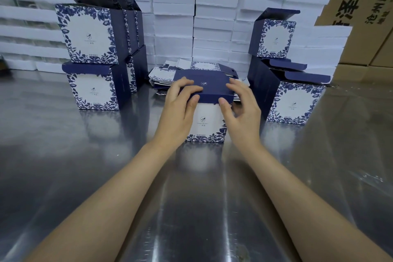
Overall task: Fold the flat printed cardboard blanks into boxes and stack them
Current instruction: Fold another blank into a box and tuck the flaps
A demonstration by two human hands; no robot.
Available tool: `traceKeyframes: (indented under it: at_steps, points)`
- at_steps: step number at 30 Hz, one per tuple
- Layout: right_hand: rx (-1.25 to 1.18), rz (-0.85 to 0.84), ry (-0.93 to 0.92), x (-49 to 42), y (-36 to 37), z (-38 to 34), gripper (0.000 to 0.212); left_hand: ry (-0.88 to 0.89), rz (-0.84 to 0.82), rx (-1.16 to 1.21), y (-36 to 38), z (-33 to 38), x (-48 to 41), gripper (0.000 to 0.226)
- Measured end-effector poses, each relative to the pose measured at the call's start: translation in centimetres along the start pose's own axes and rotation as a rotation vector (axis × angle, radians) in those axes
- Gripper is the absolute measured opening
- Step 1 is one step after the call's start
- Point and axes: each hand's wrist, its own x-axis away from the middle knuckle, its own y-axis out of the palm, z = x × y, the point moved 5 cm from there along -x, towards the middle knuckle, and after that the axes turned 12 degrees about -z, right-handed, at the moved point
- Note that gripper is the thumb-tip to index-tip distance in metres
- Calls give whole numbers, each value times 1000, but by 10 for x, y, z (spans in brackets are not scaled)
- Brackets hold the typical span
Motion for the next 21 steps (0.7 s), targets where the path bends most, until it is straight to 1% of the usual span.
traceKeyframes:
  at_steps: [2, 4, 6, 9, 11, 13, 16, 21]
  points:
    - [25, -16, -17, 0, 2, 1, 20, 12, 20, -34, -3, 1, 0, 25]
    - [60, -57, -29, 1, 9, 0, 21, 47, 46, -85, -3, 5, 0, 26]
    - [54, -86, 3, 2, 15, -2, 23, 66, 54, -108, -3, 8, 1, 26]
    - [60, -110, 34, 1, 18, -6, 18, 38, 45, -130, -2, 8, 0, 21]
    - [108, -95, 14, -1, 16, -9, 14, 17, 46, -127, 1, 9, -1, 19]
    - [168, -54, -10, -4, 15, -15, 10, 6, 71, -62, 3, 11, -1, 16]
    - [192, -25, 1, -7, 17, -19, 11, -21, 99, 5, 3, 13, -1, 16]
    - [218, -53, 34, -11, 20, -14, 13, -65, 99, -41, 4, 9, -7, 13]
